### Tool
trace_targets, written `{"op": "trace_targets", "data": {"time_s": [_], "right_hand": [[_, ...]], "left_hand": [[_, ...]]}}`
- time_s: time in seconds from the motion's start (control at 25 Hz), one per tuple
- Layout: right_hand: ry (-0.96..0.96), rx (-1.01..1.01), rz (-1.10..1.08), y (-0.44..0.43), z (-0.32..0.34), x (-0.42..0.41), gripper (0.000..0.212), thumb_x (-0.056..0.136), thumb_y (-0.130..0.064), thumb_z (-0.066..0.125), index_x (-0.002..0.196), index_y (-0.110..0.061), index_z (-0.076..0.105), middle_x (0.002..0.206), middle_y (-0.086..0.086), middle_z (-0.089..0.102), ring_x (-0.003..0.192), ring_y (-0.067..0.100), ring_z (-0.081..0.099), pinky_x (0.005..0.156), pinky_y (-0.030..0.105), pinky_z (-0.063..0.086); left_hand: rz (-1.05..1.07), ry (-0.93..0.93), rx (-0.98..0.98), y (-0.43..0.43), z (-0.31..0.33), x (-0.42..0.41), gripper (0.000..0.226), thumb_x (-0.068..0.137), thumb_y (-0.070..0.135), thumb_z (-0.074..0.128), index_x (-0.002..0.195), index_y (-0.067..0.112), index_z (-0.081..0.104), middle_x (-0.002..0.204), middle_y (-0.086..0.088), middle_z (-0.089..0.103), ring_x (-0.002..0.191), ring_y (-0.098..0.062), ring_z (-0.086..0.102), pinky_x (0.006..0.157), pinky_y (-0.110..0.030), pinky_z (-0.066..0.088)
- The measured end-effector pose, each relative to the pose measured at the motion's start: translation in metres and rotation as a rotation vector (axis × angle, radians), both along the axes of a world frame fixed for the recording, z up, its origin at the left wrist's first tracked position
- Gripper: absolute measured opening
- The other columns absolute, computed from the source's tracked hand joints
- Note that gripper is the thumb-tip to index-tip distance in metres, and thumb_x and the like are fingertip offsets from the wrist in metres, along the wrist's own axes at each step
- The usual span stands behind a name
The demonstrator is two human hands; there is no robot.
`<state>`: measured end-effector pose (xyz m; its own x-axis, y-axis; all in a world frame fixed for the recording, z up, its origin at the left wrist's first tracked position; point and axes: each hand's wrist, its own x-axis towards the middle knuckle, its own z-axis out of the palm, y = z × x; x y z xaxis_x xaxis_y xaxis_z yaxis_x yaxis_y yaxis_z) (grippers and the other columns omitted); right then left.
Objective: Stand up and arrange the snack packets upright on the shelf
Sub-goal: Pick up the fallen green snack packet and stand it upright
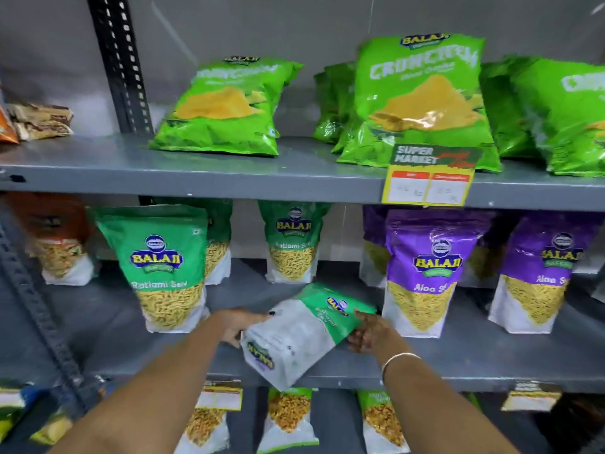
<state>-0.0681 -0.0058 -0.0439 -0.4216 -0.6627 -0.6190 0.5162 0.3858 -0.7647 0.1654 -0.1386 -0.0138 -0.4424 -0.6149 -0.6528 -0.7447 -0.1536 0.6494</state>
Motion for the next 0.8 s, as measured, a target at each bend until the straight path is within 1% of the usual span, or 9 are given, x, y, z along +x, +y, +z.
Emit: {"op": "trace_targets", "data": {"time_s": [0.08,0.16,0.2,0.32,0.44,0.52,0.6,0.68,0.8], "right_hand": [[-0.096,-0.1,-0.166,-0.003,0.011,0.01,0.019,0.095,-0.016,0.039,0.094,-0.009,0.057,0.033,0.004,0.062,0.028,0.018,0.06,0.047,0.035,0.05],[-0.082,-0.166,-0.248,-0.004,0.026,0.016,0.019,0.096,-0.008,0.036,0.103,-0.015,0.052,0.03,0.003,0.06,0.025,0.018,0.058,0.026,0.03,0.046],[-0.022,-0.184,-0.228,-0.004,0.038,0.019,0.017,0.095,-0.006,0.035,0.101,-0.013,0.05,0.03,0.0,0.06,0.026,0.016,0.058,0.023,0.028,0.044],[0.109,-0.294,-0.163,-0.008,0.078,0.024,0.021,0.094,-0.004,0.042,0.076,-0.012,0.05,0.046,0.001,0.066,0.042,0.017,0.064,0.032,0.023,0.05],[0.304,-0.331,-0.101,-0.026,0.112,0.022,0.029,0.091,-0.007,0.052,0.066,-0.017,0.04,0.067,0.001,0.061,0.06,0.016,0.062,0.052,0.028,0.053],[0.367,-0.38,-0.059,-0.039,0.124,0.022,0.034,0.09,-0.006,0.053,0.062,-0.019,0.038,0.071,0.003,0.059,0.065,0.018,0.06,0.063,0.033,0.051],[0.388,-0.407,-0.039,-0.049,0.125,0.023,0.037,0.089,-0.005,0.054,0.06,-0.019,0.037,0.064,0.002,0.064,0.06,0.017,0.063,0.061,0.031,0.053],[0.382,-0.419,-0.028,-0.058,0.119,0.023,0.037,0.089,-0.002,0.054,0.06,-0.018,0.038,0.054,-0.004,0.066,0.055,0.012,0.065,0.055,0.026,0.054],[0.372,-0.44,-0.059,-0.067,0.11,0.027,0.035,0.087,-0.001,0.057,0.06,-0.019,0.042,0.056,-0.008,0.065,0.069,0.011,0.058,0.061,0.025,0.05]], "left_hand": [[-0.022,0.059,0.013,-0.002,0.002,0.005,0.026,0.087,0.039,0.057,0.073,0.017,0.055,0.074,-0.001,0.054,0.066,-0.013,0.05,0.059,-0.023,0.043],[-0.057,0.084,0.055,-0.009,0.004,0.01,0.029,0.085,0.029,0.063,0.065,0.014,0.048,0.065,-0.002,0.049,0.058,-0.013,0.048,0.053,-0.023,0.043],[-0.073,0.098,0.072,-0.008,0.008,0.014,0.031,0.084,0.023,0.066,0.063,0.014,0.045,0.064,-0.002,0.049,0.055,-0.012,0.048,0.051,-0.023,0.044],[-0.106,0.167,0.053,-0.005,0.02,0.02,0.018,0.081,0.006,0.067,0.082,0.011,0.05,0.085,-0.003,0.059,0.077,-0.014,0.057,0.067,-0.025,0.053],[-0.052,0.242,-0.047,-0.009,0.02,0.016,0.041,0.076,0.0,0.07,0.109,0.007,0.048,0.108,-0.007,0.058,0.105,-0.021,0.053,0.094,-0.034,0.048],[0.006,0.258,-0.199,-0.012,0.015,0.009,0.059,0.07,0.001,0.076,0.121,0.004,0.047,0.114,-0.008,0.058,0.111,-0.024,0.052,0.098,-0.035,0.044],[0.075,0.261,-0.351,-0.017,0.005,0.002,0.072,0.063,0.005,0.081,0.126,0.003,0.046,0.124,-0.012,0.059,0.117,-0.028,0.053,0.1,-0.038,0.046],[0.144,0.284,-0.433,-0.021,-0.004,-0.004,0.075,0.058,0.006,0.084,0.124,0.004,0.047,0.127,-0.014,0.06,0.116,-0.03,0.056,0.099,-0.042,0.048],[0.218,0.321,-0.463,-0.024,-0.018,-0.008,0.078,0.056,0.004,0.084,0.124,0.002,0.046,0.129,-0.017,0.059,0.117,-0.031,0.057,0.098,-0.046,0.048]]}}
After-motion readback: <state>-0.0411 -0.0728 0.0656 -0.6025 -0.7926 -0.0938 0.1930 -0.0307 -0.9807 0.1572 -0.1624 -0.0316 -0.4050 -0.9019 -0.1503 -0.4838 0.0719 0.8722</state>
